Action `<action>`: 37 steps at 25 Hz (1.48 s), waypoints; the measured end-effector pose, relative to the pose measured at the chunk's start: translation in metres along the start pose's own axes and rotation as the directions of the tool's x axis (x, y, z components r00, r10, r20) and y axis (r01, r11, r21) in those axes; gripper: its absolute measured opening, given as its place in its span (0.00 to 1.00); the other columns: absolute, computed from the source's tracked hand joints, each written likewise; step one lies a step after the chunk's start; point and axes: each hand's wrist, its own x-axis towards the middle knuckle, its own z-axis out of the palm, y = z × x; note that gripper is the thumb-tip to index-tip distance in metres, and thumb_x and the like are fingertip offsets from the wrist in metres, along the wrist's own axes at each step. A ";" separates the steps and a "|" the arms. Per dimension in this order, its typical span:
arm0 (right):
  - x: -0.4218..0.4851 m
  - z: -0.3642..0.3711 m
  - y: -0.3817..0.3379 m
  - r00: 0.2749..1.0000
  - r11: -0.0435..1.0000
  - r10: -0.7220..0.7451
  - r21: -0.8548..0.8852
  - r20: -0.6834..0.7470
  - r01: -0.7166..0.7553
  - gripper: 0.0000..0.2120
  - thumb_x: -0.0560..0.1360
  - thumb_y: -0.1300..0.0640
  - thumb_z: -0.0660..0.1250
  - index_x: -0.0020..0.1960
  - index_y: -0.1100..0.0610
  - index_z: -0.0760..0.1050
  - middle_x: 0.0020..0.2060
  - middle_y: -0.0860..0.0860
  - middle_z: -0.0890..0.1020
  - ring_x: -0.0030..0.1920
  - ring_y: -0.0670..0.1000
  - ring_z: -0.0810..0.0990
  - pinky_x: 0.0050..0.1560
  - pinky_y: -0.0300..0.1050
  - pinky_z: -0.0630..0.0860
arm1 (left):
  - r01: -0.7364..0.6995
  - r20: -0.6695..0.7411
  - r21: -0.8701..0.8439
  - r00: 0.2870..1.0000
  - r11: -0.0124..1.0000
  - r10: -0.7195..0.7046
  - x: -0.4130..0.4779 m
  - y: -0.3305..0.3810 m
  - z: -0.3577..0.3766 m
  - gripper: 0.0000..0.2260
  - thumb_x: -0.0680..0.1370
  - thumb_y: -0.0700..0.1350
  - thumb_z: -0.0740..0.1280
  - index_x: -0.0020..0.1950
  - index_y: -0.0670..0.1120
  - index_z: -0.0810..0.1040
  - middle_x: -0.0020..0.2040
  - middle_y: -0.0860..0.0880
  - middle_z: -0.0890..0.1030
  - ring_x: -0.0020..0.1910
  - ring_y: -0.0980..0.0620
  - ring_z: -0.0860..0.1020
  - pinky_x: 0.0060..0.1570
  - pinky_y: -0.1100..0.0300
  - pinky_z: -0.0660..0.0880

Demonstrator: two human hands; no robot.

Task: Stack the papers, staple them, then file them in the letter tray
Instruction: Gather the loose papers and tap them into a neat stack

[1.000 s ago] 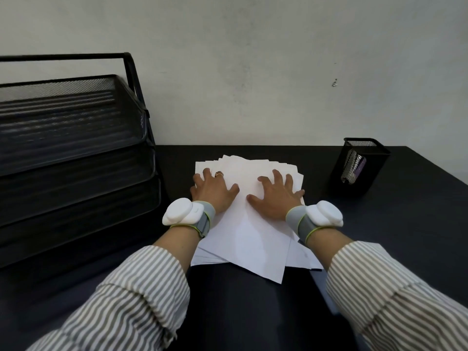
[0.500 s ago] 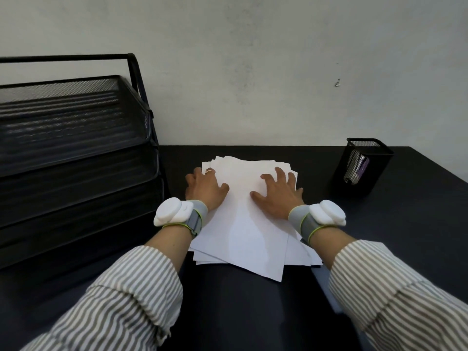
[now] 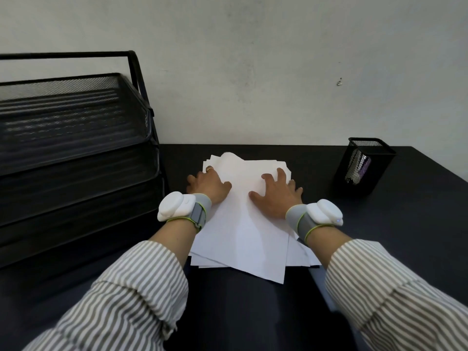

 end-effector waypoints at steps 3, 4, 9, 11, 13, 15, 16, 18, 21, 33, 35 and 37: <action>0.000 0.001 -0.001 1.000 1.000 -0.007 -0.011 -0.002 0.007 0.31 0.76 0.37 0.57 0.75 0.50 0.58 0.77 0.55 0.50 0.72 0.68 0.57 0.71 0.64 0.53 | 0.036 -0.018 -0.099 0.999 0.994 -0.038 0.007 -0.003 -0.002 0.30 0.75 0.48 0.65 0.73 0.40 0.59 0.70 0.38 0.68 0.70 0.37 0.64 0.67 0.48 0.63; 0.000 0.000 -0.001 1.000 1.000 -0.006 -0.010 0.003 0.006 0.31 0.76 0.37 0.57 0.75 0.50 0.58 0.77 0.55 0.50 0.72 0.67 0.57 0.71 0.64 0.53 | 0.056 -0.021 -0.150 0.998 0.987 -0.060 0.009 -0.005 -0.004 0.32 0.74 0.46 0.67 0.74 0.39 0.57 0.70 0.38 0.67 0.70 0.37 0.65 0.68 0.48 0.64; 0.001 -0.002 0.000 1.000 1.000 0.001 0.017 0.020 -0.002 0.32 0.75 0.37 0.59 0.75 0.50 0.58 0.77 0.55 0.51 0.72 0.67 0.58 0.71 0.63 0.53 | 0.114 -0.032 -0.375 0.990 0.920 -0.135 0.011 -0.010 -0.014 0.37 0.72 0.38 0.71 0.75 0.39 0.54 0.70 0.39 0.68 0.70 0.39 0.68 0.66 0.51 0.68; 0.001 -0.003 -0.001 1.000 0.999 0.005 0.031 0.024 -0.006 0.33 0.75 0.37 0.59 0.75 0.50 0.58 0.77 0.55 0.51 0.72 0.66 0.58 0.71 0.63 0.54 | 0.110 -0.037 -0.405 0.990 0.908 -0.136 0.009 -0.010 -0.014 0.35 0.72 0.38 0.71 0.74 0.38 0.57 0.70 0.39 0.69 0.69 0.40 0.68 0.65 0.53 0.68; 0.001 -0.004 -0.001 1.000 0.999 0.013 0.051 0.028 -0.014 0.33 0.74 0.38 0.60 0.75 0.50 0.58 0.76 0.55 0.52 0.72 0.66 0.59 0.71 0.63 0.54 | 0.106 -0.027 -0.420 0.991 0.901 -0.129 0.005 -0.010 -0.013 0.31 0.72 0.38 0.70 0.72 0.38 0.61 0.69 0.40 0.70 0.69 0.40 0.69 0.64 0.54 0.69; 0.000 -0.006 -0.001 1.000 0.997 0.020 0.078 0.022 -0.022 0.33 0.74 0.38 0.61 0.74 0.50 0.59 0.76 0.55 0.52 0.72 0.64 0.60 0.71 0.61 0.55 | 0.104 -0.030 -0.455 0.991 0.885 -0.131 0.006 -0.013 -0.010 0.25 0.73 0.37 0.67 0.70 0.38 0.65 0.68 0.40 0.72 0.67 0.40 0.71 0.64 0.53 0.70; 0.000 -0.006 0.000 1.000 0.995 0.025 0.095 0.013 -0.026 0.33 0.74 0.39 0.62 0.74 0.50 0.59 0.76 0.55 0.52 0.72 0.64 0.60 0.71 0.60 0.55 | 0.093 -0.040 -0.485 0.991 0.870 -0.128 0.007 -0.015 -0.010 0.22 0.74 0.37 0.66 0.68 0.39 0.69 0.66 0.40 0.73 0.65 0.39 0.73 0.64 0.52 0.72; 0.000 -0.007 0.003 0.999 0.990 0.041 0.132 -0.005 -0.041 0.34 0.74 0.40 0.63 0.75 0.50 0.58 0.76 0.56 0.53 0.72 0.63 0.61 0.71 0.58 0.56 | 0.058 -0.053 -0.565 0.993 0.823 -0.106 0.010 -0.021 -0.010 0.16 0.72 0.35 0.63 0.60 0.41 0.77 0.60 0.39 0.78 0.59 0.38 0.77 0.60 0.47 0.76; 0.003 -0.011 0.009 0.996 0.976 0.092 0.197 -0.003 -0.090 0.35 0.74 0.43 0.64 0.76 0.52 0.55 0.76 0.57 0.56 0.73 0.63 0.60 0.71 0.58 0.57 | 0.027 -0.062 -0.652 0.994 0.758 -0.089 0.008 -0.024 -0.014 0.09 0.73 0.33 0.61 0.43 0.46 0.76 0.53 0.40 0.80 0.51 0.41 0.79 0.56 0.48 0.78; 0.024 -0.058 0.017 0.960 0.498 0.281 0.854 0.008 -0.153 0.23 0.72 0.59 0.68 0.66 0.66 0.72 0.61 0.60 0.79 0.58 0.61 0.80 0.58 0.52 0.78 | -0.089 -0.132 -0.905 0.988 0.416 -0.076 0.000 -0.005 -0.039 0.15 0.75 0.34 0.62 0.62 0.41 0.73 0.51 0.43 0.77 0.40 0.48 0.77 0.38 0.60 0.73; 0.026 -0.070 0.014 0.953 0.418 0.302 0.902 -0.024 -0.109 0.15 0.70 0.63 0.67 0.56 0.66 0.80 0.53 0.61 0.83 0.51 0.61 0.82 0.54 0.54 0.81 | -0.115 -0.158 -0.916 0.984 0.385 -0.083 0.001 0.003 -0.048 0.10 0.75 0.35 0.62 0.56 0.43 0.73 0.48 0.44 0.78 0.35 0.51 0.75 0.37 0.60 0.73; 0.026 -0.085 0.007 0.943 0.379 0.319 0.925 -0.090 -0.040 0.12 0.70 0.65 0.66 0.53 0.64 0.80 0.48 0.59 0.83 0.48 0.59 0.82 0.52 0.52 0.80 | -0.153 -0.191 -0.925 0.979 0.348 -0.078 -0.001 0.013 -0.060 0.08 0.76 0.35 0.62 0.53 0.44 0.72 0.43 0.46 0.77 0.34 0.52 0.75 0.36 0.60 0.73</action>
